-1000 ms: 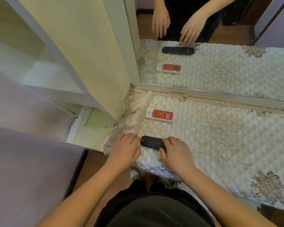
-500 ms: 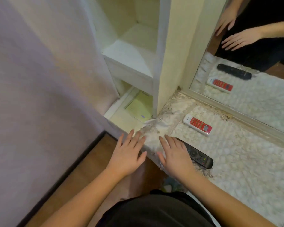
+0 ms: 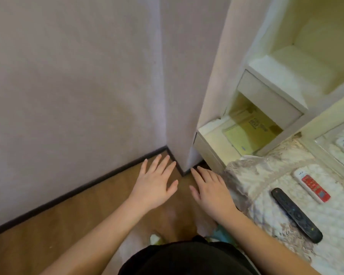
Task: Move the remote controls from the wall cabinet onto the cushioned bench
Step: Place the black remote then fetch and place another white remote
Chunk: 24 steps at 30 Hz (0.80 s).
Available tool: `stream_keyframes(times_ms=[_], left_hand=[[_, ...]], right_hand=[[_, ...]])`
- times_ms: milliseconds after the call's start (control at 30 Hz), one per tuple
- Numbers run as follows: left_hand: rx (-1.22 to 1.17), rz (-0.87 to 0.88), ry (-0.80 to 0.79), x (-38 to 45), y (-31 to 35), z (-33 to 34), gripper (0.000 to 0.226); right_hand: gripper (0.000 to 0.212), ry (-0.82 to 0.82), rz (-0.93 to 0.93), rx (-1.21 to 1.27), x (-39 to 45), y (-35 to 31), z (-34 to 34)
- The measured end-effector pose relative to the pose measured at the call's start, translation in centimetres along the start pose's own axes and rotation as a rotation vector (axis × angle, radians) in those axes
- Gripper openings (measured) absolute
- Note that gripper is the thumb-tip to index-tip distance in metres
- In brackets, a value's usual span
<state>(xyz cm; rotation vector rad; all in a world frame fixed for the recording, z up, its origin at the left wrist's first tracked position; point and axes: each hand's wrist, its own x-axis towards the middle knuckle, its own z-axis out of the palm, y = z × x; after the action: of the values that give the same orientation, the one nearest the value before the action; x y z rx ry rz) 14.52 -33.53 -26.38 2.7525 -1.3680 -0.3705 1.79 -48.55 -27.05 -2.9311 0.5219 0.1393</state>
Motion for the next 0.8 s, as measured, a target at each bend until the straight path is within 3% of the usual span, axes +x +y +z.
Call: stream_keyframes(times_ms=[400,800], left_hand=[[-0.137,-0.421,0.017,-11.4,-10.7,-0.2,0.064],[-0.254,-0.911,0.089,-18.3,-14.3,-0.1,0.076]], right_hand=[[0.056,-0.063,-0.392,-0.040,4.9,-14.3,0.3],[0.055,-0.165,-0.899,-0.095,10.7,-24.8,1.1]])
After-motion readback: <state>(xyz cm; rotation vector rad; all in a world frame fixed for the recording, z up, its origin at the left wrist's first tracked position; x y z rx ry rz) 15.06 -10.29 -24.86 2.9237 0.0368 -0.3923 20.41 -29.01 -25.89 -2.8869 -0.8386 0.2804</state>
